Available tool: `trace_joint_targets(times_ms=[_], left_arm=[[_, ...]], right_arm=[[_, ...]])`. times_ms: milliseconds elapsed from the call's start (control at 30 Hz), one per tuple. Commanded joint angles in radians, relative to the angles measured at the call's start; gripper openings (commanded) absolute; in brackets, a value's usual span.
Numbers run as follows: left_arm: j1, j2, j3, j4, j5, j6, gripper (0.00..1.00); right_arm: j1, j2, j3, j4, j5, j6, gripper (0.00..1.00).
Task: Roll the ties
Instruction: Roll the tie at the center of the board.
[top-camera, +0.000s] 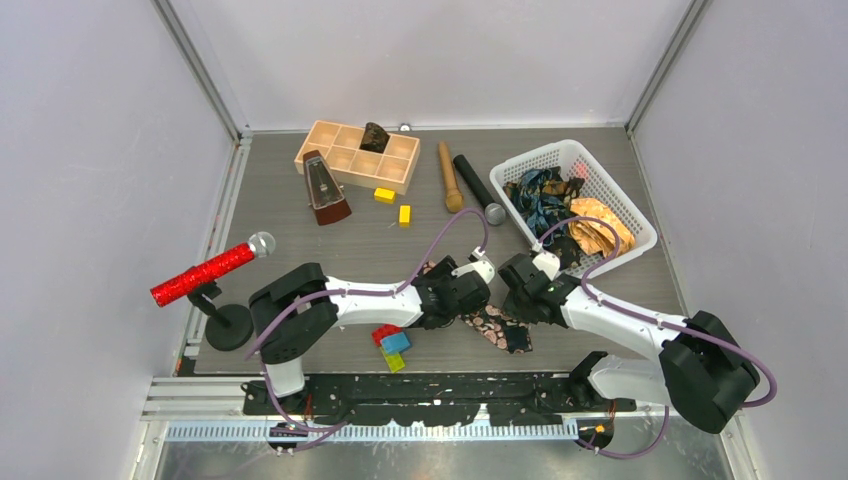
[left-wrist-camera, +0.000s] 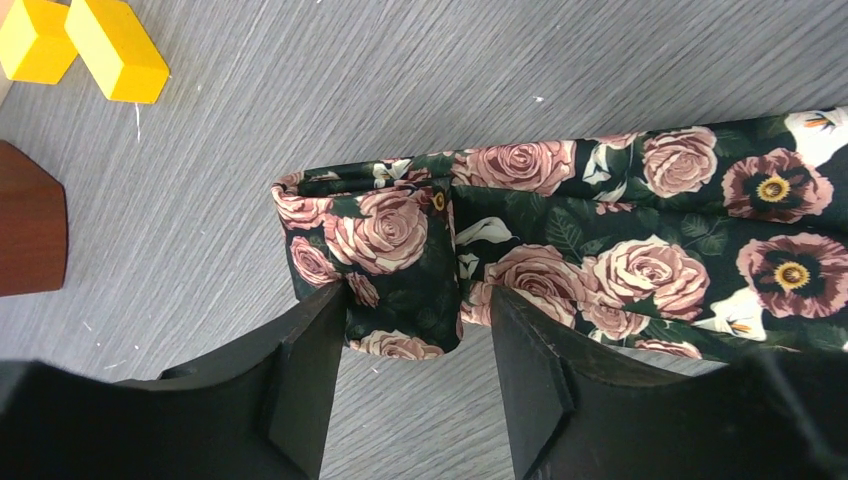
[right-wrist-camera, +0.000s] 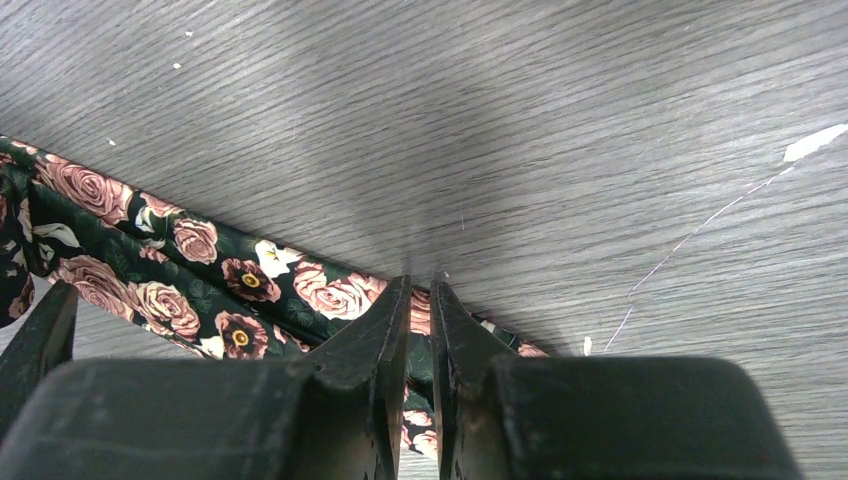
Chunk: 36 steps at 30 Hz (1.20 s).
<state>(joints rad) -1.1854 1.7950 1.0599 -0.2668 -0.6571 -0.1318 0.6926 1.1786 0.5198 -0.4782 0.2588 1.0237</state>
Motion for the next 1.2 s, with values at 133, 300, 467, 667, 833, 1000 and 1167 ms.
trace_joint_targets(times_ms=[133, 300, 467, 667, 833, 1000, 1167], left_arm=[[-0.008, -0.017, 0.001, 0.030, 0.060, -0.048, 0.61], [-0.008, -0.022, -0.002, 0.039, 0.084, -0.054, 0.59], [-0.006, -0.014, 0.000, 0.046, 0.111, -0.057, 0.58], [0.006, -0.002, -0.001, 0.045, 0.133, -0.062, 0.58], [0.018, -0.030, -0.009, 0.053, 0.155, -0.068, 0.61], [0.034, -0.049, -0.017, 0.059, 0.181, -0.083, 0.63], [0.046, -0.086, -0.020, 0.061, 0.196, -0.090, 0.65]], right_arm=[[0.004, -0.028, -0.009, 0.003, 0.021, 0.013, 0.21], [0.004, -0.047, -0.013, 0.000, 0.031, 0.018, 0.21], [0.004, -0.053, -0.015, -0.003, 0.033, 0.018, 0.21], [0.004, -0.060, -0.014, -0.006, 0.032, 0.017, 0.21], [0.004, -0.075, -0.013, -0.009, 0.040, 0.017, 0.21], [0.004, -0.105, -0.011, 0.011, 0.046, 0.011, 0.21], [0.004, -0.162, -0.018, 0.028, 0.061, 0.015, 0.21]])
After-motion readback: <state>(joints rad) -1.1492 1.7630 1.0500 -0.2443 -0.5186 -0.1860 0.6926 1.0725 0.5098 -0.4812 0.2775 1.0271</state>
